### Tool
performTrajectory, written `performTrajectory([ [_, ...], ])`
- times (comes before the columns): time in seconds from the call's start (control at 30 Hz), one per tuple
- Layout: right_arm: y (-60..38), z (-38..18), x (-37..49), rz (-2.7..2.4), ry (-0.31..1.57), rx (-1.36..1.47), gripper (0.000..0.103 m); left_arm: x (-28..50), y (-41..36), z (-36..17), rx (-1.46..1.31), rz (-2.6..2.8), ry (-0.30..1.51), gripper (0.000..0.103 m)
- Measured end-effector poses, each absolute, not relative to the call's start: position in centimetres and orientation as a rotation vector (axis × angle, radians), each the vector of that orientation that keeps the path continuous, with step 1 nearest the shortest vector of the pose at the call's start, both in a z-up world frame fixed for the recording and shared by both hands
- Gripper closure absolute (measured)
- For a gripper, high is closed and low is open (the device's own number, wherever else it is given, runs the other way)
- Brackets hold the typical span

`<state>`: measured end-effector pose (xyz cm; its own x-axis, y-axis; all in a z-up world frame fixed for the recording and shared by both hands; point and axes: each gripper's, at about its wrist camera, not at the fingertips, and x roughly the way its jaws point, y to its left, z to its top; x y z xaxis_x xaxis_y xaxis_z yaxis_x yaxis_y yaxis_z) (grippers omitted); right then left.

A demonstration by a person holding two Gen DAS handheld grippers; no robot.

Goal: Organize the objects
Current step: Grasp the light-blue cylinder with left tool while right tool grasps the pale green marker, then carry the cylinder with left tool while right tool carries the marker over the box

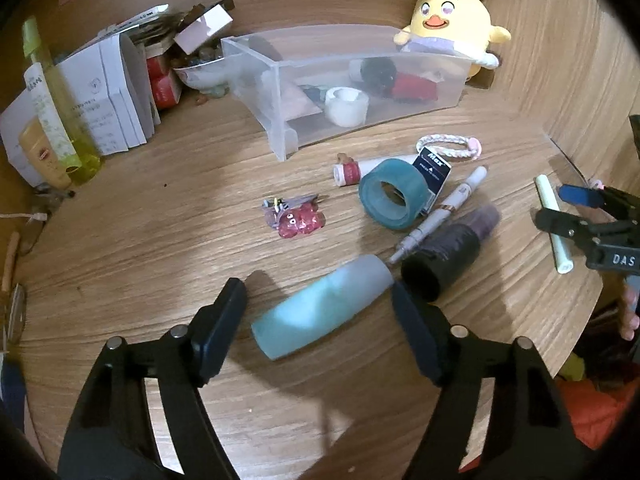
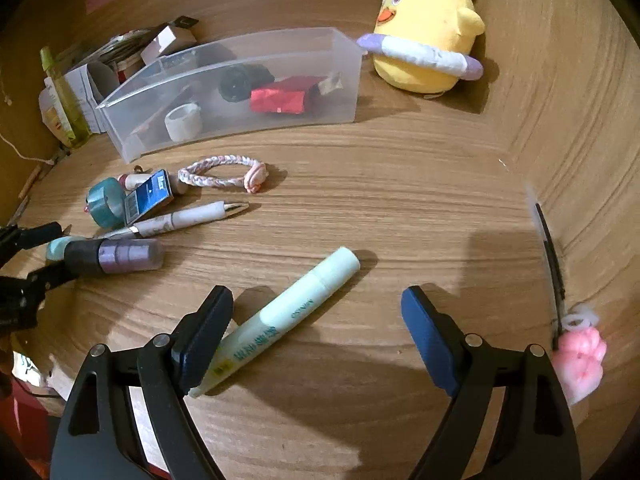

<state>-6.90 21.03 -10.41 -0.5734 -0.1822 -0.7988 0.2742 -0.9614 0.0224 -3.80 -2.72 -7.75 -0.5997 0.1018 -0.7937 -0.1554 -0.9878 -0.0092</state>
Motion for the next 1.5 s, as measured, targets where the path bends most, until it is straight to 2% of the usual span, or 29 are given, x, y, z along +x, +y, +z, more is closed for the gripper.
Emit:
performTrajectory([
  [0.07,21.2,-10.3,-6.6,-2.570,0.132,1.283,0.020,-3.7,-2.6,-7.7,-1.320,2.691,0.090,0.032],
  [0.13,21.1,-10.3,-6.5,-2.574,0.130,1.270,0.025,-3.5,-2.4,-7.6,-1.311,2.689,0.093,0.039],
  [0.2,20.9,-10.3,-6.4,-2.583,0.159,1.257,0.039,-3.4,-2.3,-7.6,-1.306,2.681,0.101,0.047],
  [0.27,20.6,-10.2,-6.4,-2.575,0.167,1.243,0.046,-3.2,-2.2,-7.5,-1.303,2.677,0.106,0.052],
  [0.33,20.2,-10.2,-6.5,-2.569,0.181,1.229,0.053,-3.0,-2.1,-7.4,-1.302,2.675,0.106,0.054],
  [0.4,19.7,-10.2,-6.6,-2.558,0.197,1.207,0.064,-2.8,-2.1,-7.4,-1.302,2.675,0.102,0.057],
  [0.5,18.9,-10.2,-7.1,-2.532,0.198,1.184,0.076,-2.6,-2.2,-7.4,-1.302,2.679,0.101,0.061],
  [0.67,17.7,-10.3,-7.6,-2.501,0.228,1.158,0.087,-2.8,-2.3,-7.4,-1.305,2.682,0.099,0.063],
  [0.77,17.3,-10.3,-7.5,-2.494,0.255,1.156,0.088,-3.3,-2.3,-7.4,-1.298,2.684,0.100,0.063],
  [0.9,17.4,-10.3,-7.4,-2.474,0.244,1.178,0.088,-3.7,-2.3,-7.4,-1.280,2.690,0.106,0.078],
  [1.2,18.1,-10.2,-7.4,-2.488,0.185,1.166,0.089,-3.9,-2.7,-7.2,-1.287,2.713,0.041,0.078],
  [1.5,19.1,-7.3,-8.2,-2.550,0.134,1.064,0.089,-3.6,-3.5,-4.1,-1.157,2.803,-0.011,0.078],
])
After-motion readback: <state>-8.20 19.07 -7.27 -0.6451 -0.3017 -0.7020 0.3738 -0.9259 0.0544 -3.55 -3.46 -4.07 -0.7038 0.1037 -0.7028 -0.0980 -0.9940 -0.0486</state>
